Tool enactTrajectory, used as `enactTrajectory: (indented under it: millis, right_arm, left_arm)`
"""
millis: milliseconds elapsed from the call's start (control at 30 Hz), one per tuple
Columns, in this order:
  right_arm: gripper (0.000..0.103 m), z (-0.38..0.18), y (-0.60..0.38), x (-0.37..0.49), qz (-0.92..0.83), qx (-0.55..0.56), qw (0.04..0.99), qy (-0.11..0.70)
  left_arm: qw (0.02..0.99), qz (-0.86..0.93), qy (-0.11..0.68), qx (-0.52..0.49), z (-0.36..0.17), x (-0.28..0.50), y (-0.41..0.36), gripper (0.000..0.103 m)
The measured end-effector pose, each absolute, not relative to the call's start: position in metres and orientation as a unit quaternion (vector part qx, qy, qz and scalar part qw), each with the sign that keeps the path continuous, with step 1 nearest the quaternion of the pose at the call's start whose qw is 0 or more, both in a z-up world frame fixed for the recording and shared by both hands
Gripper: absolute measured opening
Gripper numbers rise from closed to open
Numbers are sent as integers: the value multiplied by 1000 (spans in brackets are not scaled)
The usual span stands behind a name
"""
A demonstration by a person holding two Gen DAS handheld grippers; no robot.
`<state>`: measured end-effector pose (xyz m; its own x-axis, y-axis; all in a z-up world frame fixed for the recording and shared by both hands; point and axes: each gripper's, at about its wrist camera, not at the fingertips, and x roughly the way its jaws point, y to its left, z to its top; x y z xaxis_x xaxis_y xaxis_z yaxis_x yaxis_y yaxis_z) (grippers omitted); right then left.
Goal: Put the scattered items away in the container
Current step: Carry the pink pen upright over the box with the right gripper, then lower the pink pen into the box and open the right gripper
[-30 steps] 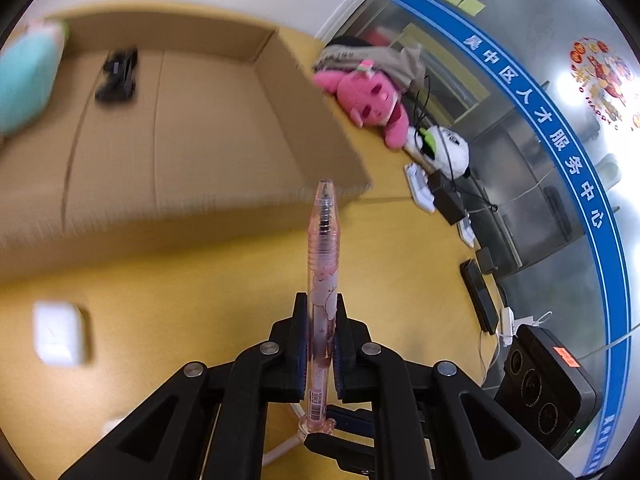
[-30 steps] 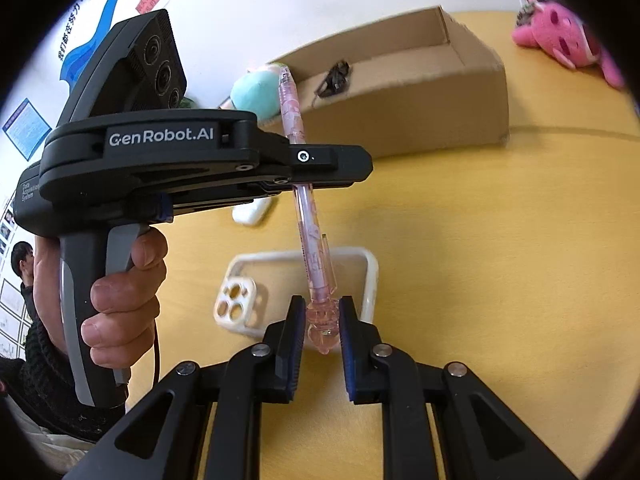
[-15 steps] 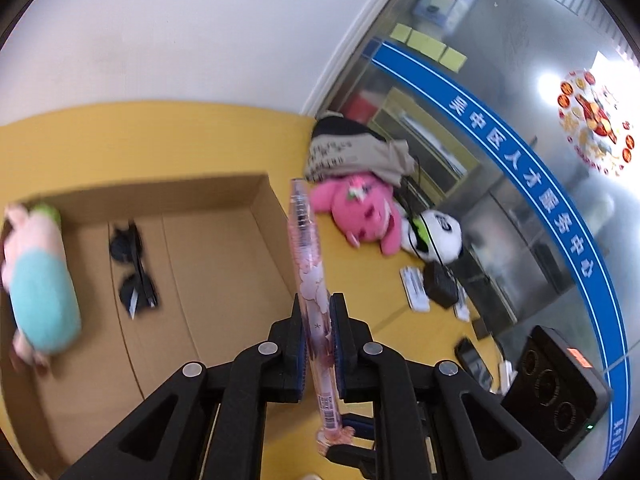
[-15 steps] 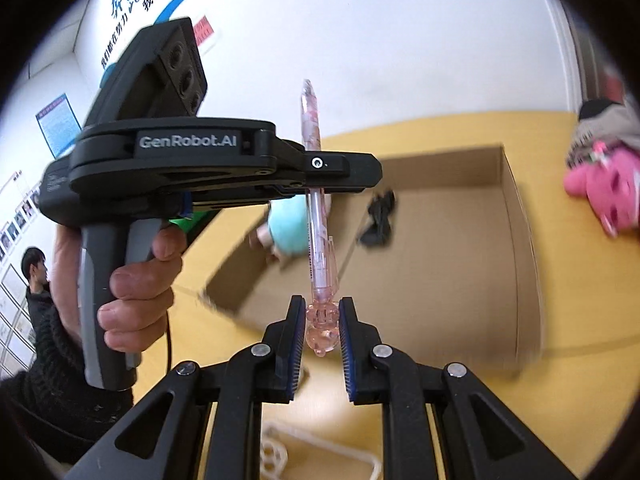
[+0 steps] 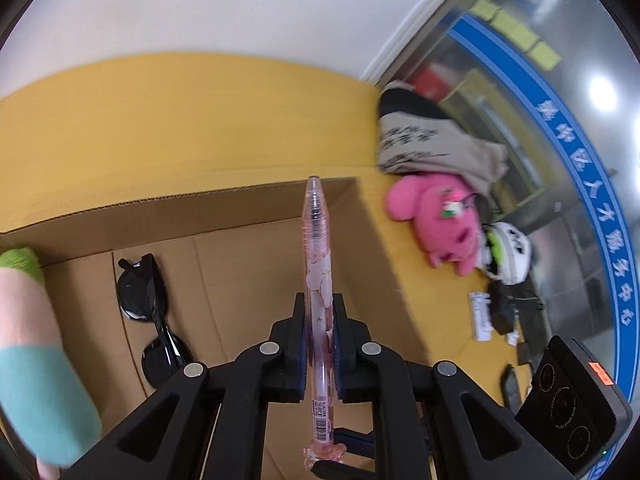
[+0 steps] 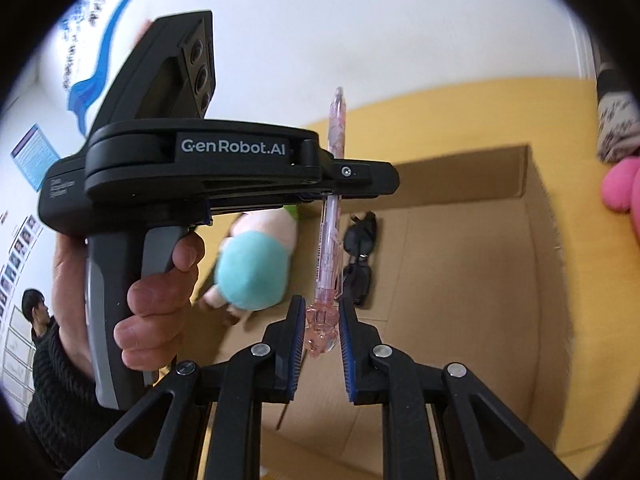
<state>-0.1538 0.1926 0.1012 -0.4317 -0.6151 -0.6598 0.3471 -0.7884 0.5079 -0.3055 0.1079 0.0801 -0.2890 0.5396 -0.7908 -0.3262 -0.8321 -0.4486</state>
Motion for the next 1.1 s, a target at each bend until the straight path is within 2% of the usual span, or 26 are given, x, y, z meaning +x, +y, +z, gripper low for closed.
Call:
enactTrajectory:
  millis: [167,433,633,667,733,767,800,867,1033,1100]
  right_arm:
    - [16,65,185,-192,-809,493,276,-163]
    - [16,22,185,-214,-783,552,241,-157]
    - [16,10,188,-213,-782,563,221,-149]
    - [17,11,188,-212,-788,560,216,-141]
    - [19,15,187,-209,-799,551,203,-126]
    - [28,17,189,-207,-803,548,198,-125]
    - [41,20,191,-204,-805,544,197,-129]
    - [54,32,196,-194,-812,530,201,-139]
    - [68,83,201,-140,-854,471,203,-90]
    - [75,105,202,-104,-874,442,196,-57]
  left_arm:
    - [250,776,-106,-570,26,-340,111,9]
    - [236,747,-116,-611,-31,-358,126,9]
    - [235,755,-106,-604,-30,-356,130,11]
    - [232,756,-105,-603,-29,-355,129,14]
    - [231,762,-101,-597,-23,-352,127,30]
    - [231,767,-98,-591,-18,-349,126,41]
    - [231,773,-94,-584,-11,-345,124,47]
    - [227,792,-72,-562,9,-333,119,53]
    - [222,847,-39,-482,73,-280,94,71]
    - [213,874,-28,-436,99,-245,77,82]
